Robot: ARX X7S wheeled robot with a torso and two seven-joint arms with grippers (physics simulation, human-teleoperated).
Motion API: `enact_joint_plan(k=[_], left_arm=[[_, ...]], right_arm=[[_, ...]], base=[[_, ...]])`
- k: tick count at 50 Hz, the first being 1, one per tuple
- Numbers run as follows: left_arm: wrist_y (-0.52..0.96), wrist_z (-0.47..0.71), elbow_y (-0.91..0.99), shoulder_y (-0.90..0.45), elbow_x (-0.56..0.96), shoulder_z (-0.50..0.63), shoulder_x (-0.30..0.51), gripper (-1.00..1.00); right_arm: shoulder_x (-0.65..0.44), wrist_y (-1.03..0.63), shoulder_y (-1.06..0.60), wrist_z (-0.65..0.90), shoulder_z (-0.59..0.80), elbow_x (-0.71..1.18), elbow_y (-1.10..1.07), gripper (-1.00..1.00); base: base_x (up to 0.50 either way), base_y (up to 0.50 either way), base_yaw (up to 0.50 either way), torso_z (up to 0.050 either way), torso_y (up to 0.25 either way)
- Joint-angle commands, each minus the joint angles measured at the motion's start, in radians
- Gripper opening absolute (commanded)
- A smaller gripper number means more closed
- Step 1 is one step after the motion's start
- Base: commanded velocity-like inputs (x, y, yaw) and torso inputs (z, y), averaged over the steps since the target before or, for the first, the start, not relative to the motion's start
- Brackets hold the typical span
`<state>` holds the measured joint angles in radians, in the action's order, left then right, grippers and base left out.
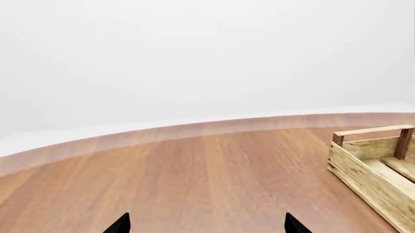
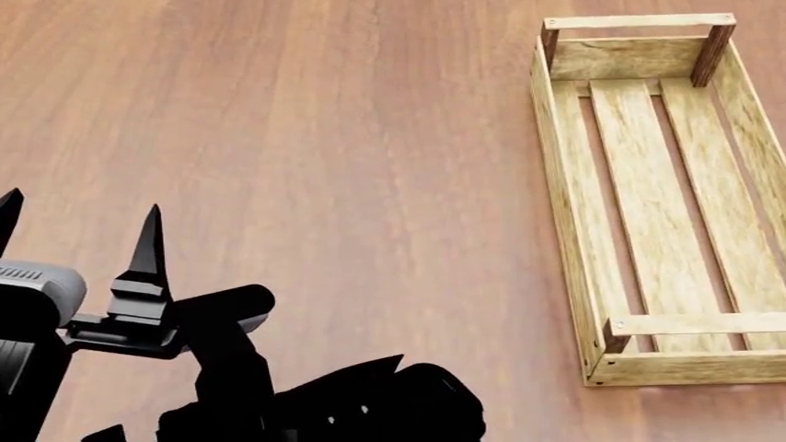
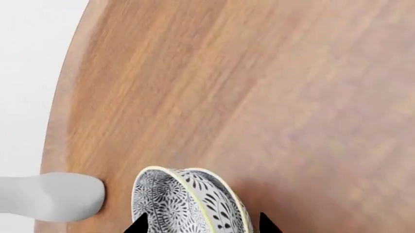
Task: Stack the right bowl on the left bowl and place them in the tray.
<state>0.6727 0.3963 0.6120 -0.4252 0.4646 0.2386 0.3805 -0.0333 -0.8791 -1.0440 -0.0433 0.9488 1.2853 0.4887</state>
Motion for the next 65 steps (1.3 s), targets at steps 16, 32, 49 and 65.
enact_joint_plan(k=[16, 32, 49, 65], left_arm=[[0.004, 0.011, 0.014, -0.001, -0.013, 0.030, 0.010, 1.00], [-0.016, 0.008, 0.017, 0.006, 0.001, 0.022, 0.008, 1.00], [-0.039, 0.005, 0.021, 0.011, 0.007, 0.016, 0.012, 1.00], [-0.044, 0.008, 0.024, 0.014, 0.012, 0.015, 0.015, 1.00]], right_arm=[[-0.015, 0.021, -0.006, -0.023, 0.039, 0.024, 0.000, 1.00], [-0.020, 0.025, -0.003, -0.043, 0.065, 0.029, 0.000, 1.00], [-0.029, 0.043, -0.001, -0.044, 0.075, 0.034, -0.008, -1.00], [-0.029, 0.055, -0.003, -0.040, 0.075, 0.047, -0.001, -1.00]], base=[[0.00, 0.00, 0.00, 0.000, -0.074], [0.00, 0.00, 0.00, 0.000, -0.247], [0.00, 0.00, 0.00, 0.000, 0.000], [0.00, 0.00, 0.00, 0.000, 0.000]])
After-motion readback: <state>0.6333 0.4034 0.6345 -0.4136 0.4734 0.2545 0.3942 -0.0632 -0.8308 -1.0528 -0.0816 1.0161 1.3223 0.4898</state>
